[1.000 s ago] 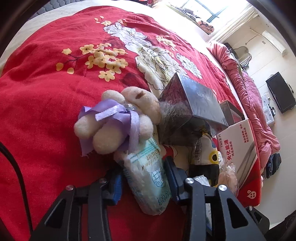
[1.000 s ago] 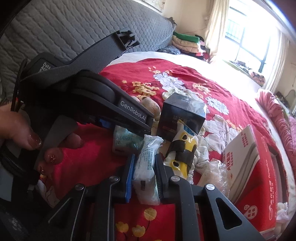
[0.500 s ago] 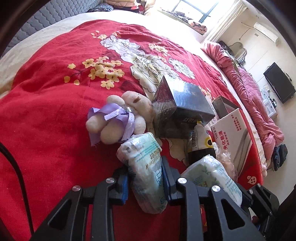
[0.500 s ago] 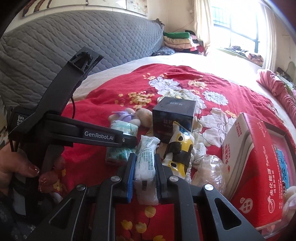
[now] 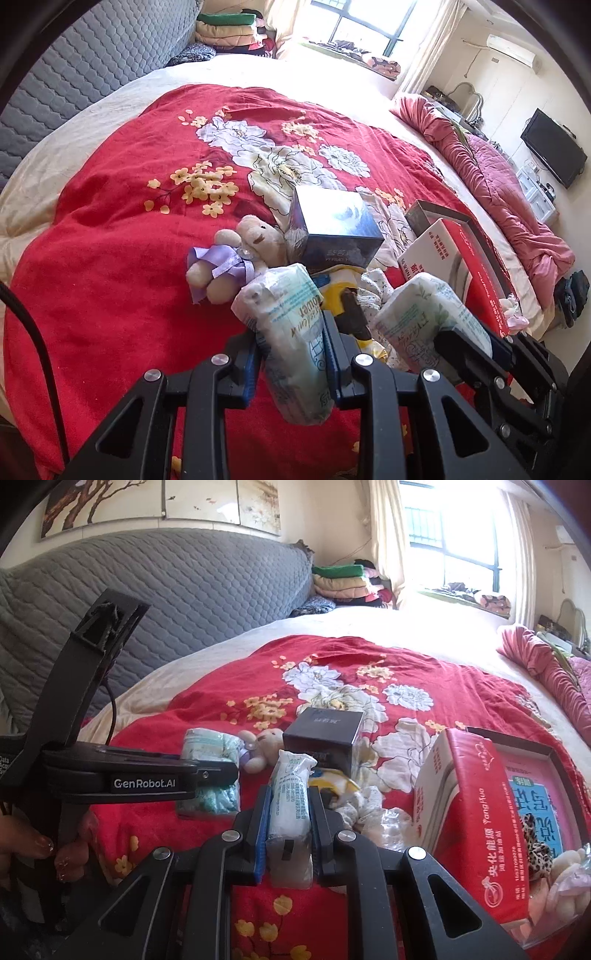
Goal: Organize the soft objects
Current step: 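Carry both wrapped tissue packs with both tools over the pink tray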
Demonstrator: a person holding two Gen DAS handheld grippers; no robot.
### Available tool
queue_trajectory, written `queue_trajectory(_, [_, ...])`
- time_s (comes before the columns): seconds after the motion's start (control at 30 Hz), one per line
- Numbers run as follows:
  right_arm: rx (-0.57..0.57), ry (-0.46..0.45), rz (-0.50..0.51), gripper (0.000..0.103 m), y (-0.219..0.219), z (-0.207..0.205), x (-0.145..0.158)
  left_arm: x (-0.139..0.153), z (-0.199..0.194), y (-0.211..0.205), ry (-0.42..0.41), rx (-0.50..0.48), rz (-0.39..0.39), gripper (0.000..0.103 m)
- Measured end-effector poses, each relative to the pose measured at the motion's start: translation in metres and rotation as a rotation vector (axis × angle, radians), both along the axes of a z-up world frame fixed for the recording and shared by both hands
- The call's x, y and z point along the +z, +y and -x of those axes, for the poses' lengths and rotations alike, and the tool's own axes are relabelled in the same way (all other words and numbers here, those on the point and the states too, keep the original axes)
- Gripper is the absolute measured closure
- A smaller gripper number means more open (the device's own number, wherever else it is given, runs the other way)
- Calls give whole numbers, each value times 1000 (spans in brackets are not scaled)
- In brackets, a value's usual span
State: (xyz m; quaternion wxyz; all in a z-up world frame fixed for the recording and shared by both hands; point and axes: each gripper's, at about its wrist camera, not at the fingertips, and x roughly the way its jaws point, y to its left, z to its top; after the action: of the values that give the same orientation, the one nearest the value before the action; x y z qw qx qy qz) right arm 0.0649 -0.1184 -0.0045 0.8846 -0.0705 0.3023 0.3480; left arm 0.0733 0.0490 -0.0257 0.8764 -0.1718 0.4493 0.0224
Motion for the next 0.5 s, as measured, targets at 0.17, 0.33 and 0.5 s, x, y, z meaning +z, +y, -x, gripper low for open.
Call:
queue_trajectory(0.17, [-40, -18, -41, 84, -19, 0, 13, 20, 5, -14, -33, -11, -15, 73])
queue_trajectory(0.33, [-83, -46, -87, 84, -41, 4, 32, 41, 5, -38, -65, -52, -33, 73])
queue_trajectory(0.5, [-125, -76, -122, 84, -63, 10, 49, 59, 2, -68, -92, -108, -58, 73])
